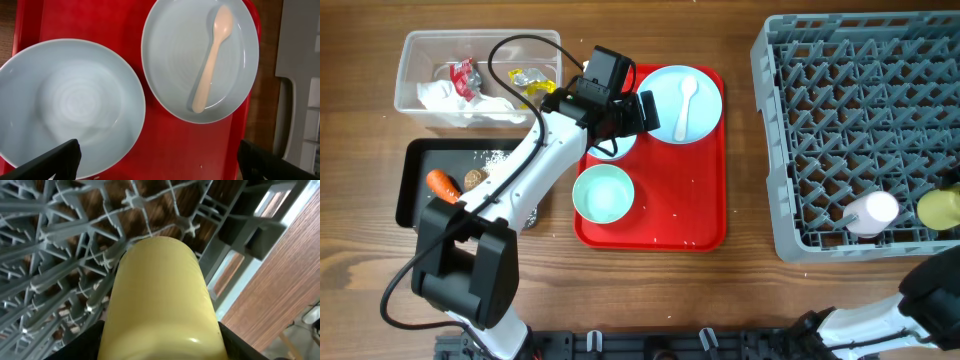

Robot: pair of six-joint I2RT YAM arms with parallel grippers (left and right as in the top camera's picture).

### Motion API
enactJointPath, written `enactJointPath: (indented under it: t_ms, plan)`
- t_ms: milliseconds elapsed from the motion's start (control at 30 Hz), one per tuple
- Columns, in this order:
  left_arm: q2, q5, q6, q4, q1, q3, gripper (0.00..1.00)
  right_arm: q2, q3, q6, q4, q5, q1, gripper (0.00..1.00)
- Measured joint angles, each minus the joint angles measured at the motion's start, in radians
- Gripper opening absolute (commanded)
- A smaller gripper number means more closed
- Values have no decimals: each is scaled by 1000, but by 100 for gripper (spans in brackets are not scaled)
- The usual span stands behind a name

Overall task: Sort waste into correct bins and load items into the dishwasher rack
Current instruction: 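Place the yellow cup in the rack's right edge with the right gripper, then move the right gripper to the light-blue bowl and grasp its rim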

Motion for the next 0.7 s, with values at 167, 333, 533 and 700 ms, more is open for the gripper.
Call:
enactJointPath:
  t_ms: [167,333,533,700]
  plan:
    - [0,0,0,0,0,0,100,0,-54,4,45,14,0,78]
    - [0,0,0,0,-1,-1,100,0,-67,23,53,20,0,92]
    - [0,0,0,20,-4,-1,100,-22,-68,26,6,-8,0,93]
    - [0,0,8,17,-4,-1,100,-395,-82,-3,-35,-128,166,93]
